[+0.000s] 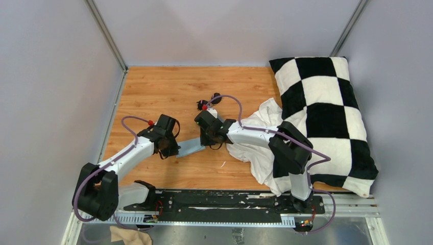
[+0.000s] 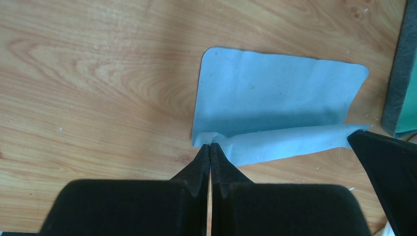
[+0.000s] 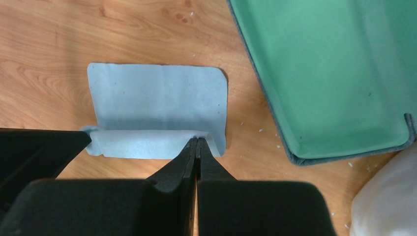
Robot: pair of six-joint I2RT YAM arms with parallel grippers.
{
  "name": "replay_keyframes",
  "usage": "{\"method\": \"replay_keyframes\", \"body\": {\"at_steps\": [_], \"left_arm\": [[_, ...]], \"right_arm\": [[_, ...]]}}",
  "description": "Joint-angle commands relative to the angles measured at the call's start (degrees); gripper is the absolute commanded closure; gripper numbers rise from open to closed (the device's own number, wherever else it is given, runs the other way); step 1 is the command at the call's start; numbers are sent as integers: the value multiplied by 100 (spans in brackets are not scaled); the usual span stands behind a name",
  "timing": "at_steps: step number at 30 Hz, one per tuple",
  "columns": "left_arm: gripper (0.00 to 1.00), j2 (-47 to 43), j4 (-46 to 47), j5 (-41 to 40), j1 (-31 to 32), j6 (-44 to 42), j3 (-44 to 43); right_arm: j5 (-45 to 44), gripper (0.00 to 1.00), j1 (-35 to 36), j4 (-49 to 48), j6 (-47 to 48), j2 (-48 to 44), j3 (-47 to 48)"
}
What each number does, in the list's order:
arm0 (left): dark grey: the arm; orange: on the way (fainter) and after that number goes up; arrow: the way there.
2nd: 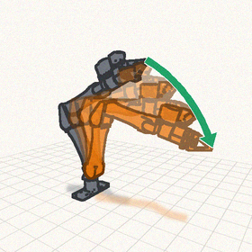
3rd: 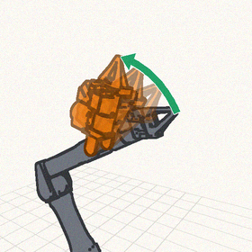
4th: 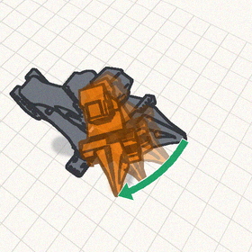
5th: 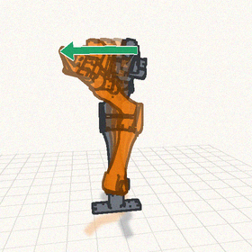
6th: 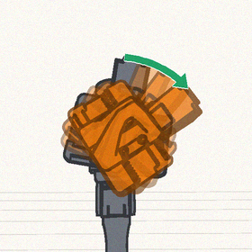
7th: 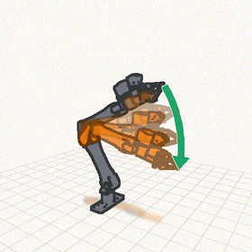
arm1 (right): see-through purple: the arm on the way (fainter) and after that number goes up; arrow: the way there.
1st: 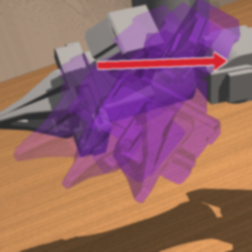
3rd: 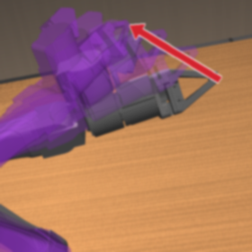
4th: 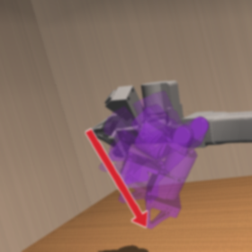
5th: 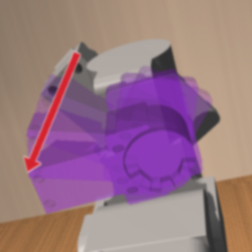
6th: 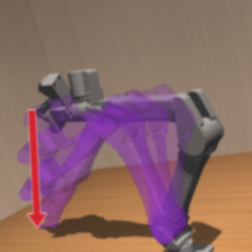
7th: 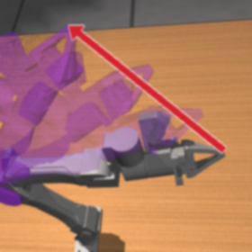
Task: Organize the sunglasses
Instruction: Fold the glasses cleaning cloth at the center of the board.
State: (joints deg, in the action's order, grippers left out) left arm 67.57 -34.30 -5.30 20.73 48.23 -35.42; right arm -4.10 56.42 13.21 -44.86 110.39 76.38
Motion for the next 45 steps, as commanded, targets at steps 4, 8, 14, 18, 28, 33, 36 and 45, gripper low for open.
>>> {"method": "replay_keyframes", "body": {"at_steps": [4,8,14,18,28,33,36,45], "left_arm": [[100,305,242,-92,-117,-181,-312],[100,367,269,-107,-164,-216,-351],[100,503,328,-86,-210,-269,-382],[100,590,353,-83,-218,-304,-408],[54,381,182,-243,-219,-332,-557],[55,-195,25,-336,-219,-274,-566],[58,-569,-2,-329,-218,-224,-443],[66,-1061,579,319,-216,-168,375]], "right_arm": [[-85,100,-162,214,152,267,295],[-65,100,-184,240,169,331,355],[-31,100,-228,263,178,391,386],[-15,100,-241,270,182,421,412],[92,69,-257,122,245,98,240],[23,64,-246,-17,320,-386,-46],[-65,67,-238,-163,250,-606,-331],[134,99,-96,-314,282,-481,-478]]}}
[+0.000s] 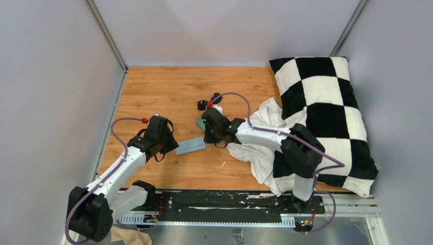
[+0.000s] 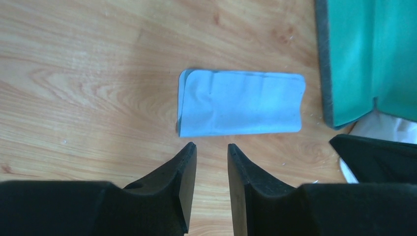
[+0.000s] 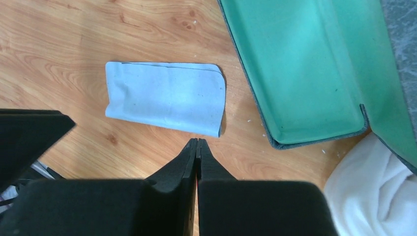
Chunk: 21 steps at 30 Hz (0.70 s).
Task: Organize the sunglasses
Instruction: Fold the glasses cleaning cloth at the center of the board.
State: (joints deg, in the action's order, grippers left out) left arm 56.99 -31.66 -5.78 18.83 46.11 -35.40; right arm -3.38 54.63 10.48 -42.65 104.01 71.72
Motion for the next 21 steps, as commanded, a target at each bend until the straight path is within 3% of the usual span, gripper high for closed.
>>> {"method": "replay_keyframes", "body": {"at_steps": [1,10,17,21], "left_arm": [[67,41,396,453,-22,55,434],[75,571,1260,514,-28,-30,401],[81,1346,1101,371,-28,-15,375],[82,1320,1047,350,-25,-1,669]], "right_arm": [[97,100,100,-14,98,242,46],[154,100,141,194,229,669,401],[118,100,143,364,288,977,501],[109,100,137,482,350,1060,462]]}}
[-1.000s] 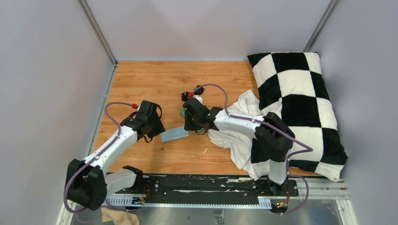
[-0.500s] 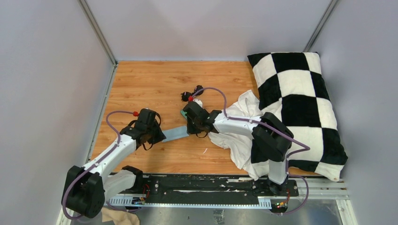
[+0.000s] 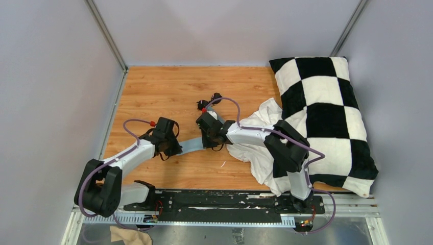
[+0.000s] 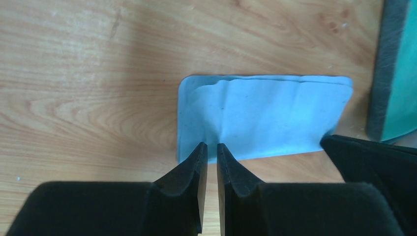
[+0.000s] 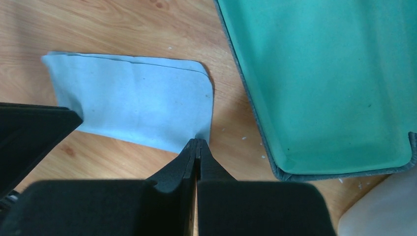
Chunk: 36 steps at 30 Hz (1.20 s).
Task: Organize the sunglasses
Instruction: Fold the glasses cleaning cloth at the center of the board, then adjust the sunglasses case at the center of the board.
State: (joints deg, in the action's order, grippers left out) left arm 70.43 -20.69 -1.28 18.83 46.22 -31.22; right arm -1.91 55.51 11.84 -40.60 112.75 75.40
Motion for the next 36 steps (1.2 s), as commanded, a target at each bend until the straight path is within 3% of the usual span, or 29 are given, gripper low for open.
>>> {"method": "replay_keyframes", "body": {"at_steps": [1,5,9,14,20,24,28,36], "left_arm": [[82,-90,-35,-82,-26,-8,335],[80,-291,-88,-4,-26,-25,333],[76,-504,-440,-139,-28,-286,-194],[61,-439,-108,-162,-24,-981,-817],[56,1090,-96,57,-27,-1800,-2081],[51,2457,-365,930,12,-2105,-3065],[46,2878,-254,492,199,-2217,-3387],[45,3965,-783,386,200,-2238,-4453]], "right_arm": [[-48,100,49,372,156,186,78],[-112,100,51,447,160,-4,18],[-421,100,33,434,227,-669,-101],[-1028,100,-270,435,388,-1628,-418],[-999,95,-819,559,238,-2196,-907],[-884,86,-973,592,-17,-2856,-1406],[-1060,74,-982,591,21,-3639,-1738],[-1483,67,-1050,1021,372,-4893,-1628]]}}
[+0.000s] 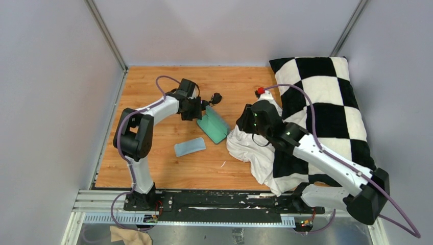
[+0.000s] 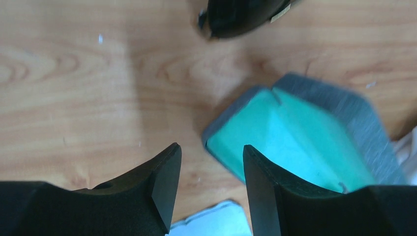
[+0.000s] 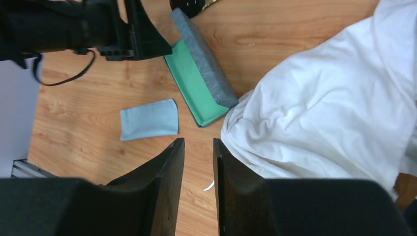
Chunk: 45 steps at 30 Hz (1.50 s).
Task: Organize the sunglasses
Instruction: Adjust the sunglasses case at the center of the board.
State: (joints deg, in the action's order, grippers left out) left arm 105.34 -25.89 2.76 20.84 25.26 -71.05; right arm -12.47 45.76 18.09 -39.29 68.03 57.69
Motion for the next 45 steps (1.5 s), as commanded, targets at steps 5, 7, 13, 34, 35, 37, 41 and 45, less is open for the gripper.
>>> {"method": "replay_keyframes", "body": {"at_steps": [5,7,13,34,35,37,41,45], "left_arm": [[49,882,-315,60,-1,-58,-619],[50,882,-344,94,7,-30,-546],[54,381,-283,-267,21,219,196],[49,-1784,-686,-897,474,834,1715],[49,-1917,-763,-973,474,868,1735],[48,-2264,-843,-1093,474,929,1846],[48,-3107,-992,-1312,474,1091,2216],[45,-3791,-1311,-1643,389,1204,2607]], "right_arm": [[-578,64,-168,581,220,-745,130],[-531,64,-186,583,179,-781,115],[-471,64,-220,581,201,-693,112],[-101,62,-246,426,17,-218,-157],[24,61,-243,438,20,-123,-142],[272,59,-182,420,-8,118,-102],[464,57,149,181,-135,623,-102],[564,57,520,-429,-365,1126,-248]]}}
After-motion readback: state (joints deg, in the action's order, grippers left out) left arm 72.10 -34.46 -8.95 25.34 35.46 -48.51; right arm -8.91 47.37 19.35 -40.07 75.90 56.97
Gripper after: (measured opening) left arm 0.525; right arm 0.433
